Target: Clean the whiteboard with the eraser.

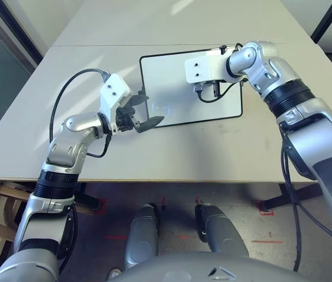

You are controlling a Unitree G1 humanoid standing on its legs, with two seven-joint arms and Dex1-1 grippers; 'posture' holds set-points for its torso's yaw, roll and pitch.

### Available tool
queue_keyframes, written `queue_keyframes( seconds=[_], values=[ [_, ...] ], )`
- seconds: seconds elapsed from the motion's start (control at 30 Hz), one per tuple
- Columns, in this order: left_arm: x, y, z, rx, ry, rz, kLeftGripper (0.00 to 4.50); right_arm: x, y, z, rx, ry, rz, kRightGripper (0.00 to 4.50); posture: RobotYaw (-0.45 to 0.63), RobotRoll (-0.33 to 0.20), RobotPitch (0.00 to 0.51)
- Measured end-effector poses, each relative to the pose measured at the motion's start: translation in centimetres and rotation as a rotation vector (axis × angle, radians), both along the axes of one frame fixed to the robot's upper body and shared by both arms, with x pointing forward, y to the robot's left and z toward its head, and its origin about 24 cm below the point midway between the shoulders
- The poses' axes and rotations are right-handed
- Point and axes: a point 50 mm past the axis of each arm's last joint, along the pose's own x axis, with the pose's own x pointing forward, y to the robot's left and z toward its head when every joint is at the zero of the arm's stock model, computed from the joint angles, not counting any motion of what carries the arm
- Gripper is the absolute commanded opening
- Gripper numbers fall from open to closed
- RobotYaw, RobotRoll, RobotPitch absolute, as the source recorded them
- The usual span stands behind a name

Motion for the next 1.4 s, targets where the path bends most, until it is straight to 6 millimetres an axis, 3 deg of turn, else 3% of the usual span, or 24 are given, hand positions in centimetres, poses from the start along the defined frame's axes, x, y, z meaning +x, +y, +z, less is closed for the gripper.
queue_keyframes(
  seconds=[0.2,0.57,1.4],
  values=[
    [0.0,0.0,0.0,0.000,-0.003,-0.003,4.50,0.2,-1.3,-0.3,-0.014,0.011,-0.046,0.25,-0.10,0.000,0.137],
    [0.2,0.3,-0.4,-0.003,0.013,0.004,4.50,0.5,-1.7,0.2,0.048,0.018,-0.104,0.25,-0.10,0.000,0.140],
    [0.2,0.3,-0.3,-0.004,0.004,0.003,4.50,0.6,2.1,0.7,0.081,0.017,-0.021,0.24,-0.08,0.000,0.145]
  ],
)
